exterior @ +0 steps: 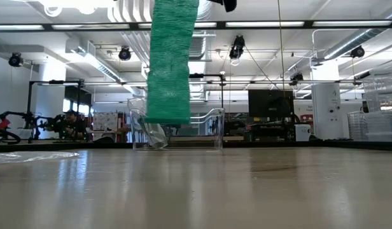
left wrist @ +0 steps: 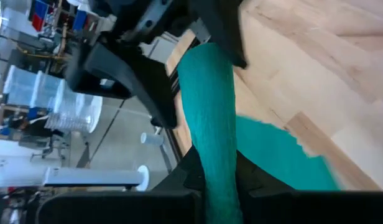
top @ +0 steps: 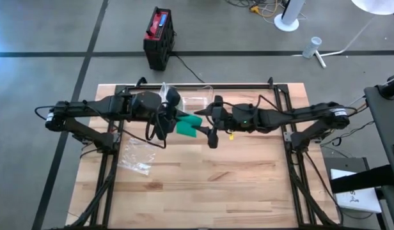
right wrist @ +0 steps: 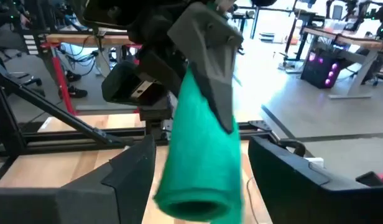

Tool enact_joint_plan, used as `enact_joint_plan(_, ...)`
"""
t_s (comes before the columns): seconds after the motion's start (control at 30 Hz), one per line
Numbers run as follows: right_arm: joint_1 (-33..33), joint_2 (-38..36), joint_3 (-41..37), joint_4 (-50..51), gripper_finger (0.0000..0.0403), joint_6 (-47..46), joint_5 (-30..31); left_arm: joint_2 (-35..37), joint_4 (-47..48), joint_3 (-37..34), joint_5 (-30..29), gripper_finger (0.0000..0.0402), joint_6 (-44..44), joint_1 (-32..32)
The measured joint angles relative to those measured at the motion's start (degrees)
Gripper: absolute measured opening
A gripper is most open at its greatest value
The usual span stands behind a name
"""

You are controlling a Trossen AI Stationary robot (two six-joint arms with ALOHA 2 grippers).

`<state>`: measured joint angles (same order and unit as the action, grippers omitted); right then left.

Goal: Roll bandage
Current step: Roll the blue bandage

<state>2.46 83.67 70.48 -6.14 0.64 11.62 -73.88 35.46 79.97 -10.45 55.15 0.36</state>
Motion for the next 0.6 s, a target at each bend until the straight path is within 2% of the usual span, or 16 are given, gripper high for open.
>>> enact_joint_plan(0.17, 0.0, 1.0, 0.0, -0.6, 0.0223, -1.2, 0.0, 0.0, 0.0, 0.0, -0.8, 0.001, 1.2, -0.5)
enact_joint_plan(0.27, 0.0, 0.9, 0.0, -1.0, 0.0194, -1.2, 0.4, 0.0, 0.2, 0.0, -0.9, 0.001, 2.8, -0.9)
enact_joint_plan(0.47, -0.1, 0.9, 0.0, -0.6, 0.0087, -0.7, 0.3, 0.0, -0.9, 0.0, -1.3, 0.0036, 3.3, -1.6)
enact_joint_plan(0.6, -0.1, 0.5, 0.0, -0.2, 0.0016, 3.0, 0.5, 0.1, -2.4, 0.0, -1.2, 0.0066, -2.5, -1.6)
